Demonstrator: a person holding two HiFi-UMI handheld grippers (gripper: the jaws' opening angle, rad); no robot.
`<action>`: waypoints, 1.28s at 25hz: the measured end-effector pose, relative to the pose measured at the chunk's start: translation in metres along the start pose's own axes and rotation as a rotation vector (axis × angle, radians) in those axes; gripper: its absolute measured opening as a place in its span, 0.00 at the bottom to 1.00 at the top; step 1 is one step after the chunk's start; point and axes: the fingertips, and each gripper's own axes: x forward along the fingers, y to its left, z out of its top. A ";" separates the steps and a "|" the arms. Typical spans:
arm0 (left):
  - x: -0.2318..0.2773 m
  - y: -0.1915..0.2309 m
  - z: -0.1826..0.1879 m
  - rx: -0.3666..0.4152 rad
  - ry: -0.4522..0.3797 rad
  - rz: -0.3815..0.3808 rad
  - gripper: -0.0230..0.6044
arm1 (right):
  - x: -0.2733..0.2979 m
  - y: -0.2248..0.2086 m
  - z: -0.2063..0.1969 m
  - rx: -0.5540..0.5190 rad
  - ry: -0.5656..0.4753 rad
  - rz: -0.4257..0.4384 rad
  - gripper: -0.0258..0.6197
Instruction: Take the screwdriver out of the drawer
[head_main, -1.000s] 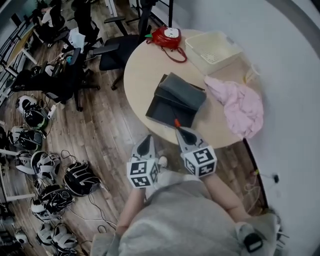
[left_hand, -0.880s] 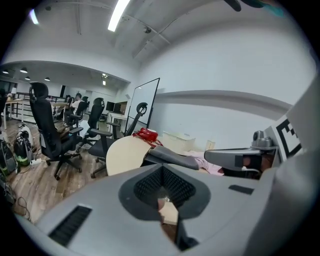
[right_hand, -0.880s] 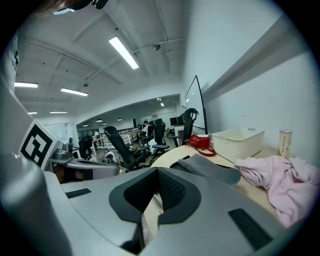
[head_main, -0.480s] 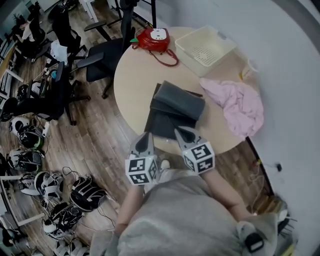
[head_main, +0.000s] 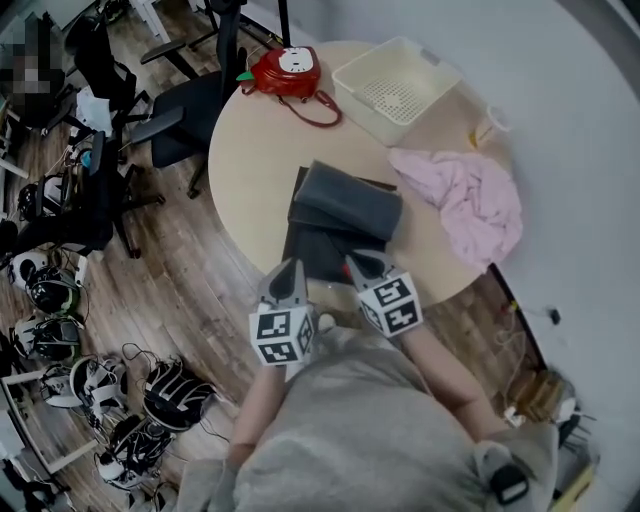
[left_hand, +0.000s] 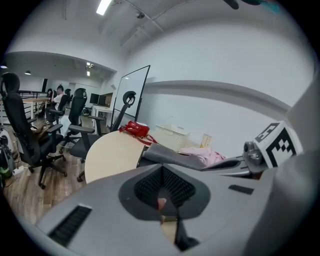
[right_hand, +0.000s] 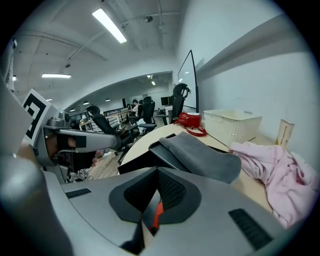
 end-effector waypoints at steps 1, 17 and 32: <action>0.002 0.001 -0.001 0.003 0.007 -0.008 0.03 | 0.003 -0.001 -0.004 0.003 0.019 -0.004 0.04; 0.038 0.016 0.014 0.074 0.070 -0.167 0.03 | 0.050 0.001 -0.031 0.006 0.346 0.026 0.06; 0.055 0.032 0.026 0.089 0.086 -0.225 0.03 | 0.083 0.010 -0.075 -0.120 0.656 0.067 0.21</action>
